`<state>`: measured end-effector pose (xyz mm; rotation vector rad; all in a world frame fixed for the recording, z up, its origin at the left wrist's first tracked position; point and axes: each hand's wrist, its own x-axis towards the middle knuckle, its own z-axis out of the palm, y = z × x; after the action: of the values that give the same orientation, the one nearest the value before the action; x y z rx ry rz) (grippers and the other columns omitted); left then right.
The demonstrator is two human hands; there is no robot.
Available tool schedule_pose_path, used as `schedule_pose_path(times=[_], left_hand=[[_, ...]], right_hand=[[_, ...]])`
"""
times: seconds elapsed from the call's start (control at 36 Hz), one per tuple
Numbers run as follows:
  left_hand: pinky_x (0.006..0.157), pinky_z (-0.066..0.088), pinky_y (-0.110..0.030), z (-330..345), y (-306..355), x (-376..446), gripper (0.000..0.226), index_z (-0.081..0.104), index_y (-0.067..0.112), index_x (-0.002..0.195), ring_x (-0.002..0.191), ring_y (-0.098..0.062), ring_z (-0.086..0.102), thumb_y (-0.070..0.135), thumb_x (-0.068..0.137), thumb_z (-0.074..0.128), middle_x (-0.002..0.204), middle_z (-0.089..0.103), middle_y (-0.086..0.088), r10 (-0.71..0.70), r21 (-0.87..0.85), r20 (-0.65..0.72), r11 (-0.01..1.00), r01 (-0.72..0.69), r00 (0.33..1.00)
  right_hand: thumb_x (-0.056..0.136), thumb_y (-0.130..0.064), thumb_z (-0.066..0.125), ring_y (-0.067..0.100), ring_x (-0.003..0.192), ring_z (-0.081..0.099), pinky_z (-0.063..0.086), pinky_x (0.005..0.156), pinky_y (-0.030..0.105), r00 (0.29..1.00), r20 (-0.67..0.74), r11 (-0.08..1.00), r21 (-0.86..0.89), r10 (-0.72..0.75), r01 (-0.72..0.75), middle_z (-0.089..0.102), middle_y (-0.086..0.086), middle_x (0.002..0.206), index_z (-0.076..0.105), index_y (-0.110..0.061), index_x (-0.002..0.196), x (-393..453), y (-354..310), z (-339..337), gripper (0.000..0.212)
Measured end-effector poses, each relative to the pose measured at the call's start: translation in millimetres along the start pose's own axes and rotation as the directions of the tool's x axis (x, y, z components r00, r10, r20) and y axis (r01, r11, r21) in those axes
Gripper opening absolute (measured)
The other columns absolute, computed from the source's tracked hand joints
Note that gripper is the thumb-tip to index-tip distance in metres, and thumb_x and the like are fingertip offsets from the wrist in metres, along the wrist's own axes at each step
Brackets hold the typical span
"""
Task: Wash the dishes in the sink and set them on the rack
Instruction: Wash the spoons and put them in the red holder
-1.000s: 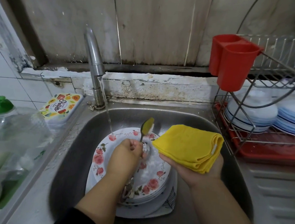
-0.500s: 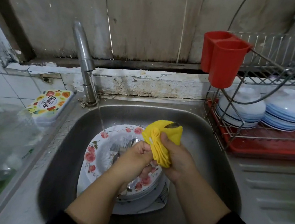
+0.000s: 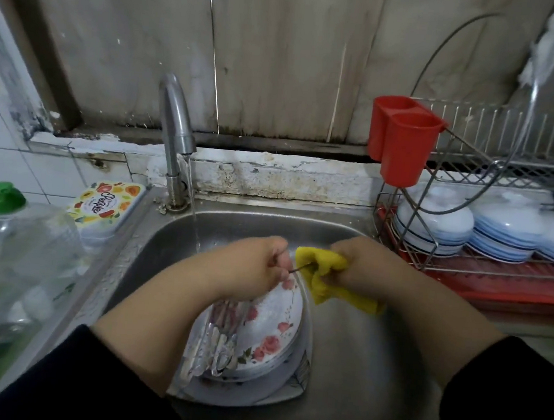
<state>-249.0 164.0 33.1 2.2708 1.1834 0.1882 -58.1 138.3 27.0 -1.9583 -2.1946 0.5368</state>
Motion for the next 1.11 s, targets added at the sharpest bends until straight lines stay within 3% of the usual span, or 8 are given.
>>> schedule_pose_path(times=[0.14, 0.33, 0.47, 0.61, 0.72, 0.92, 1.03, 1.11], left_hand=[[0.055, 0.033, -0.024, -7, 16, 2, 0.021, 0.041, 0.027, 0.076, 0.066, -0.007, 0.044, 0.022, 0.095, 0.049, 0.075, 0.048, 0.007, 0.037, 0.277, -0.007, 0.960, -0.034, 0.999], [0.050, 0.039, -0.021, -7, -15, -13, 0.017, 0.049, 0.022, 0.080, 0.049, -0.003, 0.043, 0.018, 0.096, 0.051, 0.059, 0.054, 0.013, 0.076, -0.323, 0.004, 0.944, -0.070, 0.997], [0.034, 0.022, -0.012, 17, -12, -20, 0.022, 0.045, 0.014, 0.078, 0.038, -0.002, 0.027, 0.009, 0.099, 0.042, 0.056, 0.047, 0.006, -0.002, -0.803, 0.062, 0.594, 0.051, 0.998], [0.035, 0.010, -0.012, 38, 2, -12, 0.036, 0.041, 0.010, 0.065, 0.033, 0.000, 0.024, -0.005, 0.095, 0.031, 0.043, 0.040, 0.009, -0.091, -0.872, 0.080, 0.475, 0.113, 0.993], [0.033, 0.022, -0.013, 42, 1, -19, 0.029, 0.049, 0.008, 0.074, 0.036, -0.003, 0.031, 0.000, 0.098, 0.035, 0.054, 0.052, 0.002, -0.148, -0.901, 0.112, 0.402, 0.163, 0.983], [0.029, 0.017, -0.012, 30, 8, -24, 0.037, 0.036, 0.016, 0.064, 0.031, -0.002, 0.025, 0.007, 0.099, 0.029, 0.036, 0.036, 0.010, -0.179, -0.789, 0.110, 0.582, 0.196, 0.978], [0.031, 0.019, -0.013, 30, 8, -25, 0.035, 0.038, 0.015, 0.065, 0.031, -0.002, 0.028, 0.006, 0.098, 0.030, 0.034, 0.036, 0.009, -0.198, -0.765, 0.096, 0.612, 0.199, 0.976], [0.033, 0.025, -0.013, 32, 6, -25, 0.026, 0.043, 0.014, 0.076, 0.034, -0.002, 0.030, 0.011, 0.100, 0.033, 0.040, 0.044, 0.010, -0.199, -0.803, 0.118, 0.557, 0.211, 0.973]], right_hand=[[0.089, -0.022, 0.051, 0.022, 0.084, 0.056, 0.044, 0.069, 0.032, 0.992, -0.057, 0.890, -0.450, -0.115, 0.077, 0.051, -0.003, 0.084, 0.048, -0.025, 0.082, -4, -30, 2, 0.008], [0.084, -0.017, 0.068, 0.013, 0.081, 0.066, 0.054, 0.078, 0.030, 0.996, -0.075, 0.916, 0.396, -0.039, 0.066, 0.071, -0.002, 0.084, 0.070, -0.021, 0.083, -9, -9, -11, 0.004], [0.078, -0.016, 0.067, 0.022, 0.073, 0.068, 0.056, 0.066, 0.035, 0.978, -0.089, 0.257, 0.966, 0.190, 0.038, 0.073, 0.003, 0.076, 0.066, -0.014, 0.087, 0, -9, 10, 0.009], [0.078, -0.049, 0.055, 0.029, 0.069, 0.058, 0.047, 0.067, 0.033, 0.937, 0.227, -0.402, 0.909, 0.266, -0.106, 0.060, 0.030, 0.118, 0.061, -0.004, 0.108, 13, -49, 62, 0.054], [0.097, -0.039, 0.043, 0.017, 0.036, 0.056, 0.039, 0.035, 0.015, 0.923, 0.262, -0.468, 0.877, 0.283, -0.106, 0.068, 0.013, 0.060, 0.059, -0.006, 0.088, 9, -49, 61, 0.037], [0.092, -0.043, 0.052, 0.030, 0.102, 0.060, 0.050, 0.086, 0.039, 0.856, 0.274, -0.519, 0.855, 0.439, -0.007, 0.064, 0.013, 0.117, 0.058, -0.014, 0.125, 19, -41, 51, 0.045], [0.094, -0.037, 0.052, 0.027, 0.072, 0.065, 0.049, 0.046, 0.024, 0.888, 0.292, -0.480, 0.872, 0.356, -0.094, 0.068, 0.016, 0.098, 0.062, -0.010, 0.104, 10, -57, 65, 0.031], [0.095, -0.035, 0.050, 0.032, 0.077, 0.062, 0.053, 0.063, 0.034, 0.896, 0.256, -0.446, 0.892, 0.363, -0.074, 0.066, 0.019, 0.101, 0.062, -0.007, 0.100, 9, -55, 57, 0.030]])
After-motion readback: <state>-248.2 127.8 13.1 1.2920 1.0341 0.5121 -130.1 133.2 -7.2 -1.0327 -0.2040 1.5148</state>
